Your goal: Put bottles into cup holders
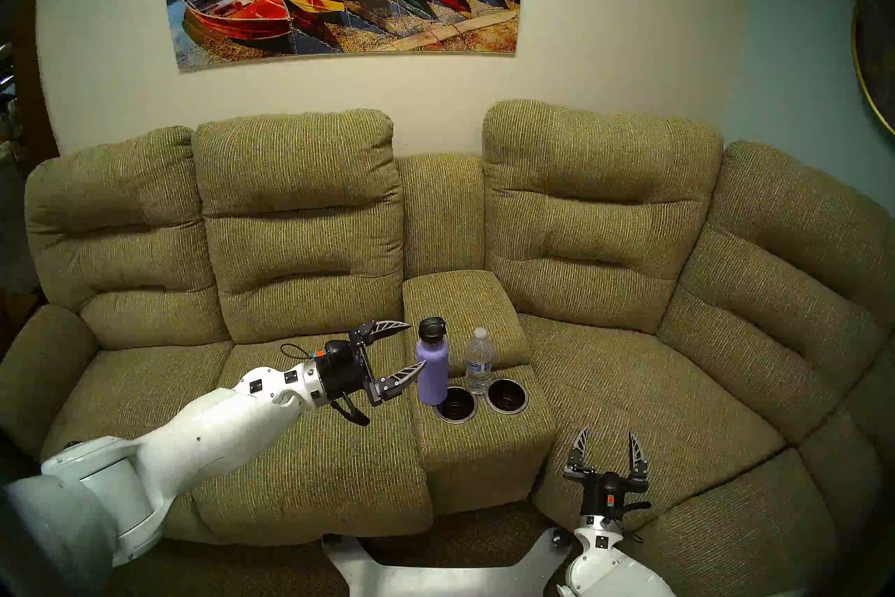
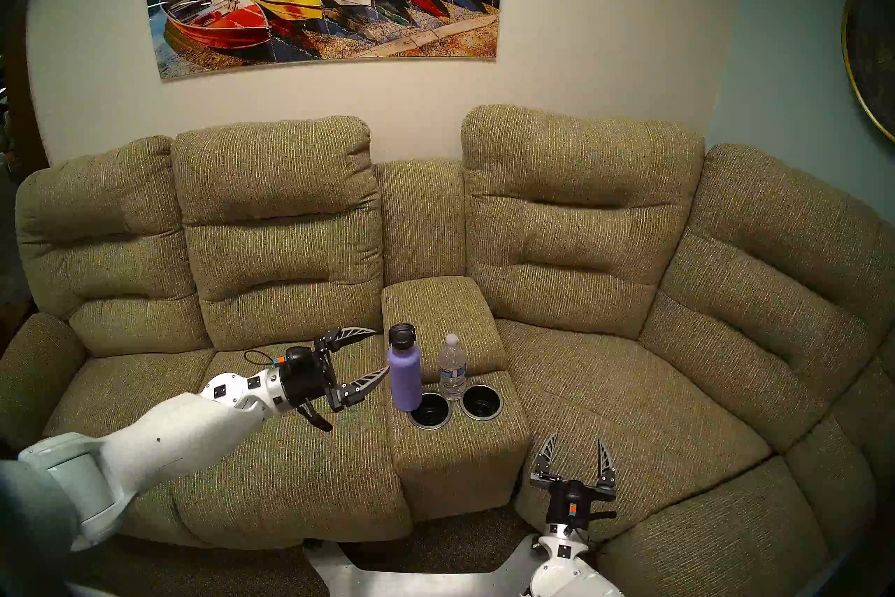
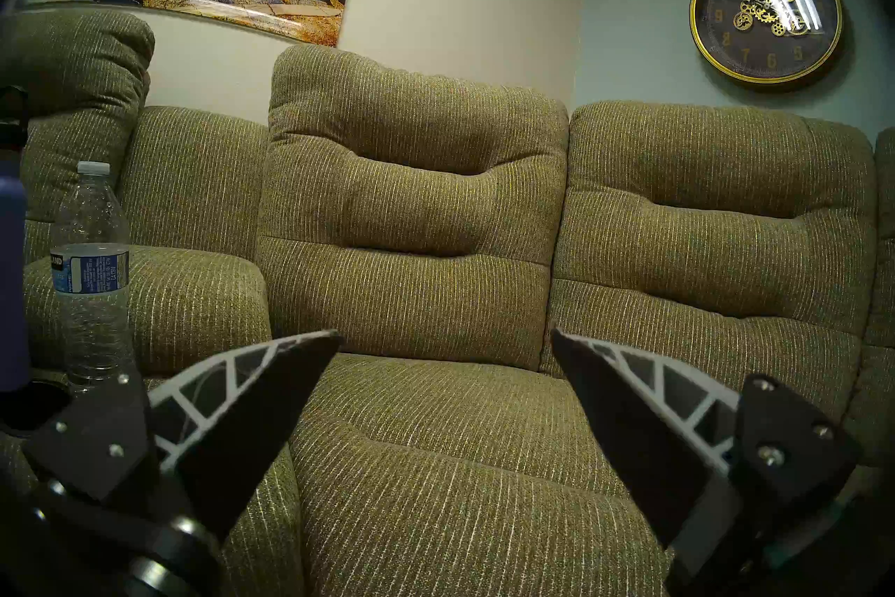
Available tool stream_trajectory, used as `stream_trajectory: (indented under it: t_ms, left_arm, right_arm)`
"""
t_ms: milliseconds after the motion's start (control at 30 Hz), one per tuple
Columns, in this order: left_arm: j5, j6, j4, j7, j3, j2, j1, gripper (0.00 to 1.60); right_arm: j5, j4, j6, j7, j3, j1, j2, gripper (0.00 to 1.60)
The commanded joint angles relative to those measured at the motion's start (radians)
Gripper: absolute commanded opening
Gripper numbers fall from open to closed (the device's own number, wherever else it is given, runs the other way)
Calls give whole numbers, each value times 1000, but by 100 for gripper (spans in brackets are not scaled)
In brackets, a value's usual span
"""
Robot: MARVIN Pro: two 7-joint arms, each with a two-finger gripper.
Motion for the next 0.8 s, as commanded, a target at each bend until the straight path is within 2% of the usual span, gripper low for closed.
stream_trajectory:
  t_ms: [0,333,767]
  left_arm:
    - [-57,29,98,-52,-25,-105,-89,160]
    - [-101,103,300,-101,-43,-208,-161,160]
    - [-111,197,462,-141,-37,-288,-202,160]
  right_arm:
    - [0,-4,-1,1,-1,2,-2,160]
    - [2,-3,-1,-1,-5,4,0,160]
    - [4,-2,-2,-2,-8,5,1,160]
